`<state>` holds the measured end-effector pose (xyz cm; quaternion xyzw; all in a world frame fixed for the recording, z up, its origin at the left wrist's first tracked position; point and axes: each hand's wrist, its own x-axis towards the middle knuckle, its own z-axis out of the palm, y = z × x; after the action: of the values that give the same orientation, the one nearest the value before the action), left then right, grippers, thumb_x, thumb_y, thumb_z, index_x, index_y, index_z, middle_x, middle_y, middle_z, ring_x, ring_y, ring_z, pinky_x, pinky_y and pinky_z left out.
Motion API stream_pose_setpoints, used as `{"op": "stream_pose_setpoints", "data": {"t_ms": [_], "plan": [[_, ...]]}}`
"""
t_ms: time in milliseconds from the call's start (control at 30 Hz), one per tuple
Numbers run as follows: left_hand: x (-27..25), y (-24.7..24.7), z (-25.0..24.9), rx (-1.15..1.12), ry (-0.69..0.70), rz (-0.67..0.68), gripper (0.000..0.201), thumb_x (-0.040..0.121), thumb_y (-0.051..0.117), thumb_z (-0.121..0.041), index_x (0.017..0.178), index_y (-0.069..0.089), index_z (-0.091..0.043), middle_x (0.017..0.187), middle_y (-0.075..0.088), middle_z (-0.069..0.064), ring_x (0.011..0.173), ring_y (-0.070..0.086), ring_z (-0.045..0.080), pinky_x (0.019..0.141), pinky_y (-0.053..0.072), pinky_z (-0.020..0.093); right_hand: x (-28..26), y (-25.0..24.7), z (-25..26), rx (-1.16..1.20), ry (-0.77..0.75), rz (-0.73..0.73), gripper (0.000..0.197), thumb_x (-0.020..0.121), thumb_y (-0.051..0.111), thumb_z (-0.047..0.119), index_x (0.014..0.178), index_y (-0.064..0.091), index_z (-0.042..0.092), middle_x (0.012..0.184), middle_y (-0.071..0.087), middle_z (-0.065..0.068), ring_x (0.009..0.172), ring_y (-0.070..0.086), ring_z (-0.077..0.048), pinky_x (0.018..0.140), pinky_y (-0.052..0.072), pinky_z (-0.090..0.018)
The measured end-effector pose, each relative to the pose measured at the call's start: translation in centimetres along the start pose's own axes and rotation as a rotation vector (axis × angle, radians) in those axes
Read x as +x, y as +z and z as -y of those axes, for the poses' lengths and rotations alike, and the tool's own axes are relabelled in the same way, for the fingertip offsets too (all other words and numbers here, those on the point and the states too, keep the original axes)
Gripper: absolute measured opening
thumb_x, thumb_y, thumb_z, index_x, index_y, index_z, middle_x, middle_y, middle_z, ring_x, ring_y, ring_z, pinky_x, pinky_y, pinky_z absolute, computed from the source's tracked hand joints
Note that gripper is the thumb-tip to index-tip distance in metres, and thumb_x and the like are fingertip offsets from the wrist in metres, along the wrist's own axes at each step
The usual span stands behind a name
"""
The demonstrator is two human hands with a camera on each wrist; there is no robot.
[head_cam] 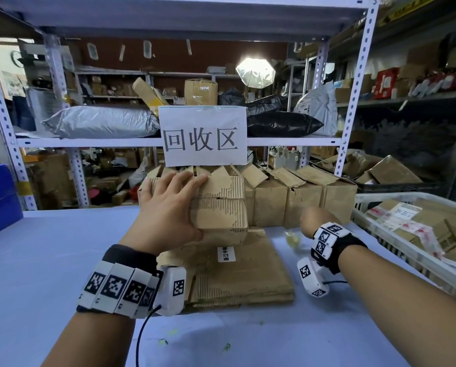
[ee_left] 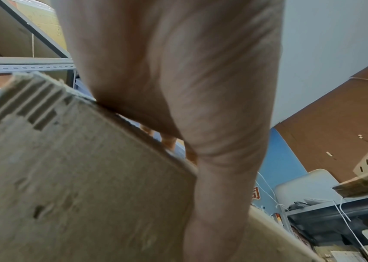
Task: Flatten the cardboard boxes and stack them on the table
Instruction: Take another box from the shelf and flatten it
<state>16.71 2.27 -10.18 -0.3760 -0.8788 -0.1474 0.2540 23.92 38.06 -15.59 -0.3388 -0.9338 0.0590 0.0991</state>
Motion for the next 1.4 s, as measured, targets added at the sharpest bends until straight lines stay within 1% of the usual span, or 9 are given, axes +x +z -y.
{"op": "stream_pose_setpoints", "data": {"t_ms": [267,400,600,667,867,1000,1133,1300,1400], "plan": [[-0.1,-0.2,0.2,0.001,-0.031,0.019,0.117,0.06,0.08,-0.055,0.157,0.016,-0.045,0.162,0.02,-0.009,0.153,0.004,0.019,0.123,-0.005,0.057,-5.4,-4.6,9.7,0.754,-0.503,0.003,0.057,0.087,0.05,-0.01,0.127,0.052,0.031,0.131,0.055,0.009,0.116,0.054,-0.009,0.098,0.05,-0.031],[-0.3,-0.4,0.5,0.0,-0.045,0.034,0.118,0.06,0.08,-0.056,0.157,0.014,-0.046,0.162,0.019,-0.01,0.153,0.003,0.019,0.123,-0.005,0.057,-8.1,-6.2,11.4,0.832,-0.681,0.167,0.085,0.083,0.062,-0.009,0.142,0.032,0.044,0.139,0.045,0.017,0.118,0.052,0.006,0.078,0.05,-0.011],[-0.6,0.0,1.2,-0.011,-0.022,0.003,0.12,0.058,0.08,-0.062,0.156,0.013,-0.047,0.163,0.02,-0.008,0.153,0.004,0.018,0.122,-0.004,0.058,-9.7,-6.8,10.3,0.746,-0.728,0.347,0.122,0.077,0.072,-0.007,0.154,-0.004,0.05,0.168,-0.001,0.008,0.087,0.05,0.008,0.058,0.047,-0.009],[-0.8,0.1,1.2,-0.033,-0.015,0.005,0.12,0.055,0.078,-0.071,0.155,0.014,-0.05,0.164,0.015,-0.005,0.154,-0.001,0.02,0.123,-0.005,0.055,-10.0,-6.7,9.7,0.836,-0.704,0.436,0.124,0.08,0.074,-0.003,0.153,-0.009,0.052,0.165,-0.011,0.017,0.107,0.053,0.003,0.066,0.053,-0.014],[-1.7,-1.0,0.8,-0.402,-0.114,-0.052,0.086,0.07,0.053,-0.086,0.147,0.039,-0.051,0.165,0.011,-0.008,0.153,-0.008,0.013,0.126,0.002,0.053,-12.4,-4.3,9.9,1.277,-0.444,0.481,0.088,0.081,0.066,0.045,0.151,0.013,0.058,0.145,0.045,0.013,0.112,0.065,-0.028,0.075,0.059,-0.059],[-2.1,-1.3,1.5,-0.314,-0.304,-0.23,0.066,0.092,0.061,-0.057,0.15,0.044,-0.031,0.161,0.025,0.009,0.152,0.009,0.027,0.124,0.013,0.049,-12.5,-3.0,10.8,1.462,-0.324,0.348,0.044,0.1,0.056,0.024,0.133,0.048,0.052,0.139,0.053,0.01,0.11,0.064,-0.025,0.064,0.06,-0.056],[-2.6,-1.7,2.5,-0.55,-0.594,-0.06,0.07,0.094,0.055,-0.062,0.149,0.042,-0.02,0.144,0.053,0.007,0.124,0.052,0.024,0.097,0.046,0.041,-12.3,-3.0,10.7,1.434,-0.268,0.258,0.051,0.1,0.049,0.014,0.13,0.049,0.055,0.123,0.061,0.004,0.105,0.066,-0.027,0.066,0.062,-0.053],[-3.3,-2.7,1.9,-0.675,-0.453,0.045,0.078,0.086,0.069,-0.06,0.152,0.035,-0.037,0.134,0.056,-0.005,0.118,0.059,0.016,0.1,0.052,0.039,-12.4,-3.3,10.4,1.422,-0.351,0.142,0.055,0.096,0.057,0.013,0.128,0.048,0.057,0.118,0.066,0.012,0.096,0.071,-0.016,0.07,0.06,-0.039],[-3.5,-4.1,1.8,-0.759,-0.356,-0.01,0.089,0.076,0.08,-0.058,0.15,0.034,-0.045,0.121,0.058,-0.022,0.099,0.065,-0.003,0.08,0.057,0.02,-12.5,-4.3,9.9,1.444,-0.446,0.064,0.057,0.09,0.064,0.016,0.127,0.051,0.056,0.121,0.066,0.014,0.102,0.069,-0.01,0.077,0.057,-0.032]]}}
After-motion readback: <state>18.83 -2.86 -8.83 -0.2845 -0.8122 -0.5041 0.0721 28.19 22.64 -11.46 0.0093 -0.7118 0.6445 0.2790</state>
